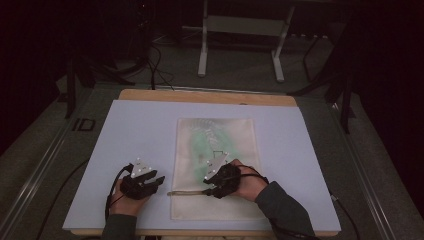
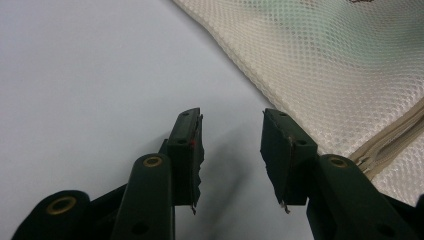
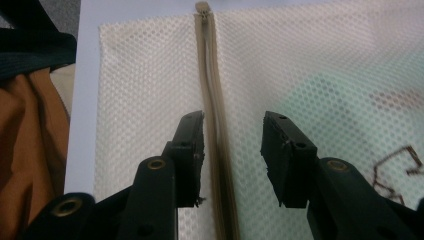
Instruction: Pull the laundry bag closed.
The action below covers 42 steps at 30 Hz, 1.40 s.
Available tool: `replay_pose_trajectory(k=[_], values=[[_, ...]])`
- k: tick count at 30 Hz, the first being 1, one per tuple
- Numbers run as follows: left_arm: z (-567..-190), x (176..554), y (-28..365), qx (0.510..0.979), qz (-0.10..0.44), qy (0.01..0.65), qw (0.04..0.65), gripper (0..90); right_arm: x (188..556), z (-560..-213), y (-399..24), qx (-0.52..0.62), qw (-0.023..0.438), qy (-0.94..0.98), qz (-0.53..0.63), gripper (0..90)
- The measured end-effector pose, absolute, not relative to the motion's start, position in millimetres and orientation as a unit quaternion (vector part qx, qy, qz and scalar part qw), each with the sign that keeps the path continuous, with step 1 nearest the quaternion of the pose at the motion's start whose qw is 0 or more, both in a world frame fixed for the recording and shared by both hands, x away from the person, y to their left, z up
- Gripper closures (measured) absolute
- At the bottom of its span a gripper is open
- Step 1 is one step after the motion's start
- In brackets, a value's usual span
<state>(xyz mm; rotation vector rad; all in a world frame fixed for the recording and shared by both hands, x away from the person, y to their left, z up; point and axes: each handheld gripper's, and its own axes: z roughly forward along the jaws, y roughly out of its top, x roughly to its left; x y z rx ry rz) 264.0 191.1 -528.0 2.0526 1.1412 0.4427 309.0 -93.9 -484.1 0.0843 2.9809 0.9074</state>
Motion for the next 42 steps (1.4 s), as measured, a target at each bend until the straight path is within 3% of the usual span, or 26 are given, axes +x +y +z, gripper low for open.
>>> replay_pose_trajectory(k=[42], values=[[-528,264,191,0.798,0.171,0.444,0.369,59.0,304,-503,-32,0.013,-0.006,0.942,0.336,69.2]])
